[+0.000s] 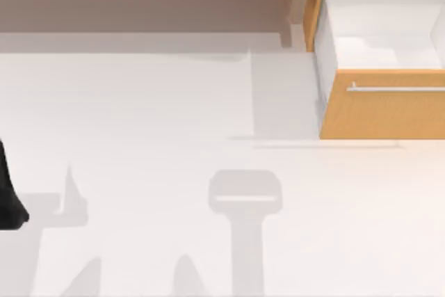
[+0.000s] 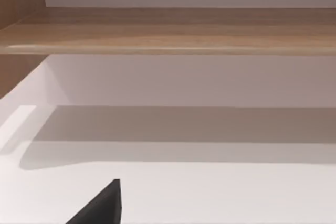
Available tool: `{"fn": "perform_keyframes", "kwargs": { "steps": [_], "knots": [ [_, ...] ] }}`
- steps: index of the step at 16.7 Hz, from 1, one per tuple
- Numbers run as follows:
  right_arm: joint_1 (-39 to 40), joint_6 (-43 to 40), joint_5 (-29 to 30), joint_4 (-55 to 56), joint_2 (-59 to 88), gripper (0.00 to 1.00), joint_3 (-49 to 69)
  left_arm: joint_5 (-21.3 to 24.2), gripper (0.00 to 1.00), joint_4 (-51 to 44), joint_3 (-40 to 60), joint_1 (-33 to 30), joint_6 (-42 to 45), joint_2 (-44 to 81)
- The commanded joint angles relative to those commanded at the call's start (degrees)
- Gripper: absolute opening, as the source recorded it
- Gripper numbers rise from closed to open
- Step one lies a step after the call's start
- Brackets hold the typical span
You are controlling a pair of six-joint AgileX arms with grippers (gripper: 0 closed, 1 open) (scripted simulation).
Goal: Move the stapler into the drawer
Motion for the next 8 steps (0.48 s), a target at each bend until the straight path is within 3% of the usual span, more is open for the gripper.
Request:
{"fn": "perform_keyframes", "kwargs": {
  "steps": [8],
  "knots": [
    [-0.06, -0.12, 0.02, -2.69, -1.41, 0.00, 1.43, 0.00, 1.00, 0.00, 0.00, 0.00, 0.00, 0.00]
  ]
}}
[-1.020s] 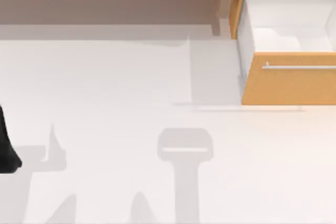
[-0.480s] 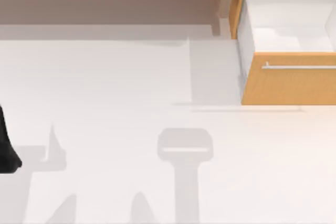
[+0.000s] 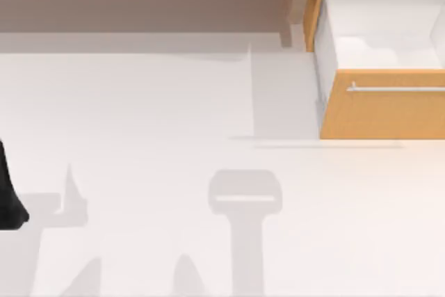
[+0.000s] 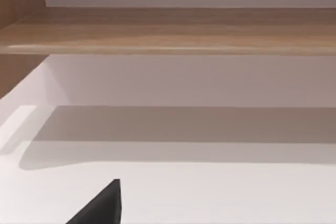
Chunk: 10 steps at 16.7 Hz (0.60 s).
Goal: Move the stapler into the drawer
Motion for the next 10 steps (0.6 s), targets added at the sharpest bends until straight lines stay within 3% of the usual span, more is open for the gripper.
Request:
{"fn": "perform_keyframes", "kwargs": {
  "steps": [10],
  "knots": [
    [0.04, 0.14, -0.02, -4.80, -2.36, 0.00, 2.14, 0.00, 1.00, 0.00, 0.00, 0.00, 0.00, 0.00]
  ]
}}
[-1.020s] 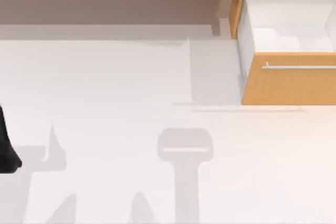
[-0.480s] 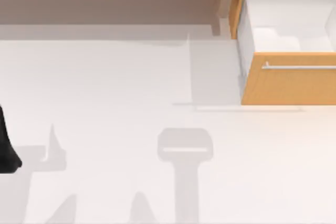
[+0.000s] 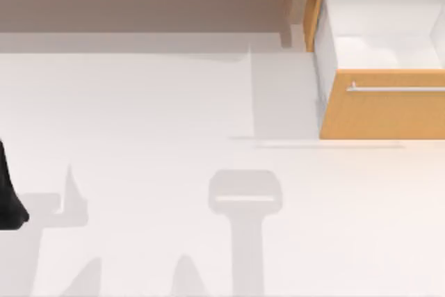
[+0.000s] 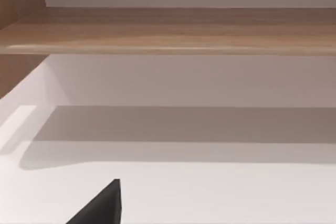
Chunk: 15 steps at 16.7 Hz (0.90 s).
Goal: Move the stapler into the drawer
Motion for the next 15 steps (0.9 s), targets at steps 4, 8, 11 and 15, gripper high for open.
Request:
{"fn": "perform_keyframes", "kwargs": {
  "steps": [4, 8, 11, 15],
  "knots": [
    [3.05, 5.75, -0.84, 0.85, 0.57, 0.00, 5.09, 0.00, 1.00, 0.00, 0.00, 0.00, 0.00, 0.00],
    [11.93, 19.74, -2.15, 1.20, 3.23, 0.00, 16.01, 0.00, 1.00, 0.00, 0.00, 0.00, 0.00, 0.00],
    [21.58, 33.22, -2.60, 0.30, 6.86, 0.00, 26.20, 0.00, 1.00, 0.00, 0.00, 0.00, 0.00, 0.00],
    [35.36, 52.02, -1.74, -2.93, 13.14, 0.00, 40.85, 0.00, 1.00, 0.00, 0.00, 0.00, 0.00, 0.00]
  ]
}}
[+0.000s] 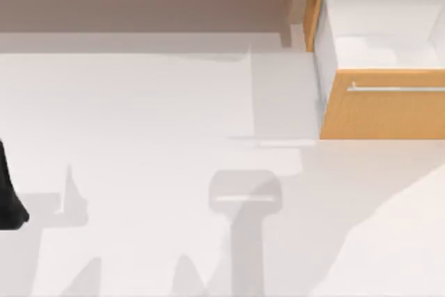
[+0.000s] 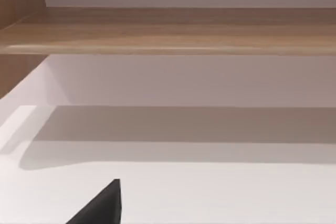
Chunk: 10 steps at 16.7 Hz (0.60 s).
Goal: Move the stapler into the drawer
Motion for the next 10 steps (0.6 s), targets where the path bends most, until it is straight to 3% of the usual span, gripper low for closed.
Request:
{"fn": "perform_keyframes", "kwargs": {
  "steps": [6, 10],
  "knots": [
    [19.66, 23.89, 1.87, -8.74, 12.40, 0.00, 18.07, 0.00, 1.00, 0.00, 0.00, 0.00, 0.00, 0.00],
    [26.06, 35.19, 2.88, -14.84, 22.08, 0.00, 26.19, 0.00, 1.00, 0.00, 0.00, 0.00, 0.00, 0.00]
  ]
}}
